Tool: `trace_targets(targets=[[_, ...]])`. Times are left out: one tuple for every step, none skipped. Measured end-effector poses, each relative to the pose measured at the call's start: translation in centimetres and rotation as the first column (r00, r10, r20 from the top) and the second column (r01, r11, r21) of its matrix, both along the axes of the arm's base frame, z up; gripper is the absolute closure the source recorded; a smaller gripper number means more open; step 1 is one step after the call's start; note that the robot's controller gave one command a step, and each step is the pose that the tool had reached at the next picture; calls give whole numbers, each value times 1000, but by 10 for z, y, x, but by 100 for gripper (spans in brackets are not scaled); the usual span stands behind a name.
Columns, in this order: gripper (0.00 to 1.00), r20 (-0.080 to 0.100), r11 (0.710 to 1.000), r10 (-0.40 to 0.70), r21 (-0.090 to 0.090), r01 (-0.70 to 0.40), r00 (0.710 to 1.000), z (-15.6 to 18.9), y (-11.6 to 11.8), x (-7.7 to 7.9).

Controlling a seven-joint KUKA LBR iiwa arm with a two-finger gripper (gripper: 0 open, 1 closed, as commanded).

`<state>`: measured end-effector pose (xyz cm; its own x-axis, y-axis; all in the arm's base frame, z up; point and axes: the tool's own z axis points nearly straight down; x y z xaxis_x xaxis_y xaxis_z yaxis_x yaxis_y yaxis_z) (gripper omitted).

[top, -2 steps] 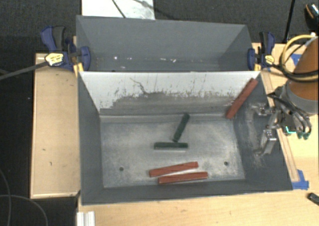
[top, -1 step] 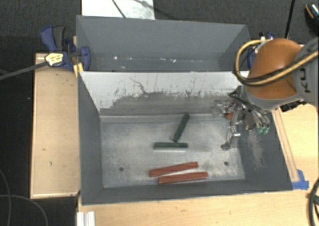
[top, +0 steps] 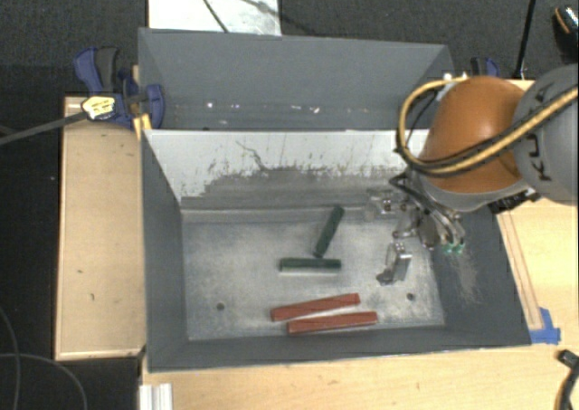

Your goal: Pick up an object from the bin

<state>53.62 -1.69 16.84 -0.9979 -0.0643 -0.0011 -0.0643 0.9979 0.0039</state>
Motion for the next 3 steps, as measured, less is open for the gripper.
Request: trace_targets(targets=[[0, 9, 999, 33, -4, -33, 999, 87, 2, -28], [0, -3, 984, -178, -3, 178, 984, 0, 18, 15], [0, 0, 998, 58, -3, -58, 998, -100, 28, 39]])
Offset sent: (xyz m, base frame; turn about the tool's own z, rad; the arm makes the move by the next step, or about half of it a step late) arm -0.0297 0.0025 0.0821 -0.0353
